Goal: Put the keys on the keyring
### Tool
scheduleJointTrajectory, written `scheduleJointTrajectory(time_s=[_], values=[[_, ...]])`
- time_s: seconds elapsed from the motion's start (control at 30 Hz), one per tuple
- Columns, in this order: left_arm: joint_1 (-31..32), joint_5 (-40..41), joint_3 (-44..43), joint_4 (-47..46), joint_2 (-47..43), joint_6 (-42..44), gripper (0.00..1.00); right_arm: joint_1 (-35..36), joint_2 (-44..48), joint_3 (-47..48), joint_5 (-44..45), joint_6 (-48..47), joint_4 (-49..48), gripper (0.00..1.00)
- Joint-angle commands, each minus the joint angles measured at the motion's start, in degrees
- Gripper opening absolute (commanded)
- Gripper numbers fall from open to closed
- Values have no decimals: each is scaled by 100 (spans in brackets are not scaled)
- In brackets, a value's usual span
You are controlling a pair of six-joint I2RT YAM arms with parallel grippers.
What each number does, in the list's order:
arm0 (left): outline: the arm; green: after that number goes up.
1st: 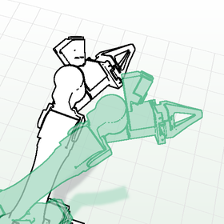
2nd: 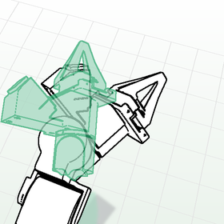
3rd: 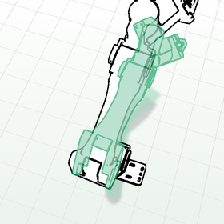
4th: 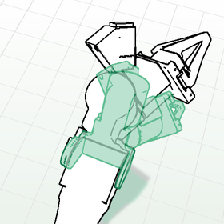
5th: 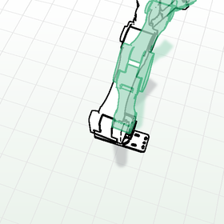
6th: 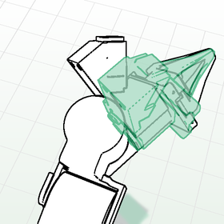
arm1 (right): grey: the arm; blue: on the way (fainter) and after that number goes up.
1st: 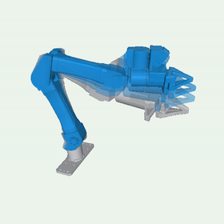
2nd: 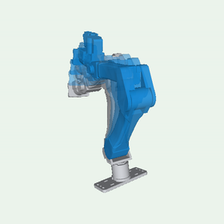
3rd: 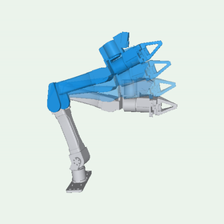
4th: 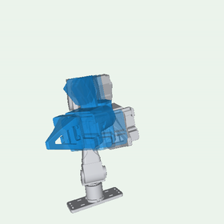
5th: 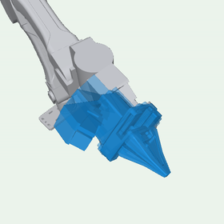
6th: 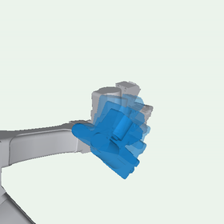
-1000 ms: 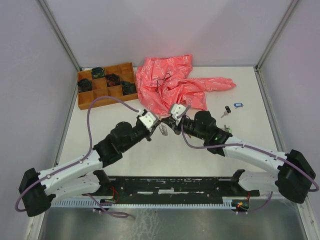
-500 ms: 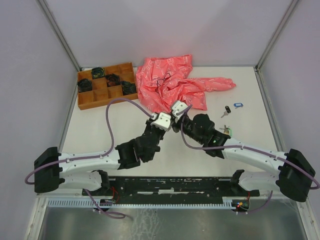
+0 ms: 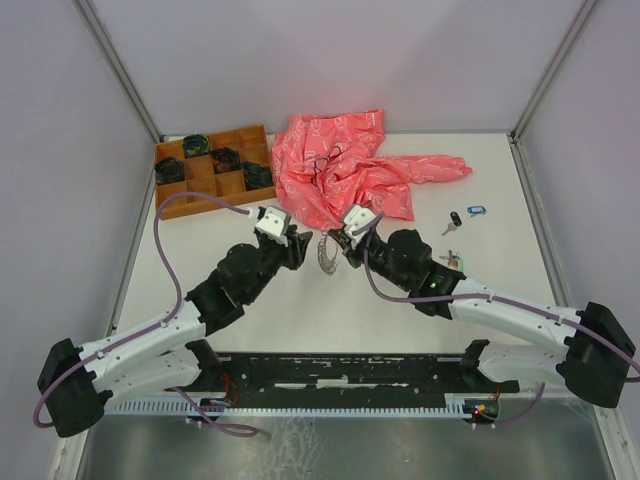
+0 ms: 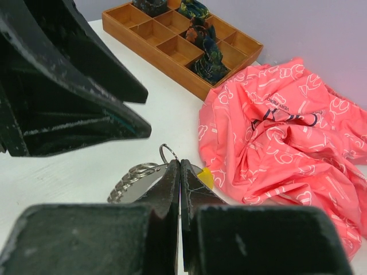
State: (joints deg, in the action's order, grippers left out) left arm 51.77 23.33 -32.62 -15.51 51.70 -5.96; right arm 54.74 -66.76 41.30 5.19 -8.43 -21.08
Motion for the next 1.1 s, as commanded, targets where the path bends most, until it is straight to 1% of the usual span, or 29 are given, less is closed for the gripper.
scheduleJointTrajectory(time_s=[0.0, 0.17, 0.4, 0.5, 0.73, 0.97, 1.07], values=[[-490, -2029, 104, -276, -73, -333, 49, 8, 247, 36, -90, -121, -166, 1], [-948, -3133, 100, -384, -121, -130, 49, -14, 324, 16, -272, -251, -63, 1], [-1217, -4330, 40, -582, -121, 290, 45, -21, 432, -127, -731, -541, -167, 1], [-1333, -4676, -13, -570, -75, 452, 44, -20, 471, -130, -925, -608, -186, 1], [-1511, -5338, -61, -449, -73, 713, 43, -19, 594, -147, -1130, -763, -151, 1], [-1523, -5453, -28, -546, -113, 837, 36, -22, 613, -192, -1338, -797, -186, 1], [-1523, -5479, -29, -500, -163, 960, 36, -24, 605, -192, -1400, -809, -190, 1]])
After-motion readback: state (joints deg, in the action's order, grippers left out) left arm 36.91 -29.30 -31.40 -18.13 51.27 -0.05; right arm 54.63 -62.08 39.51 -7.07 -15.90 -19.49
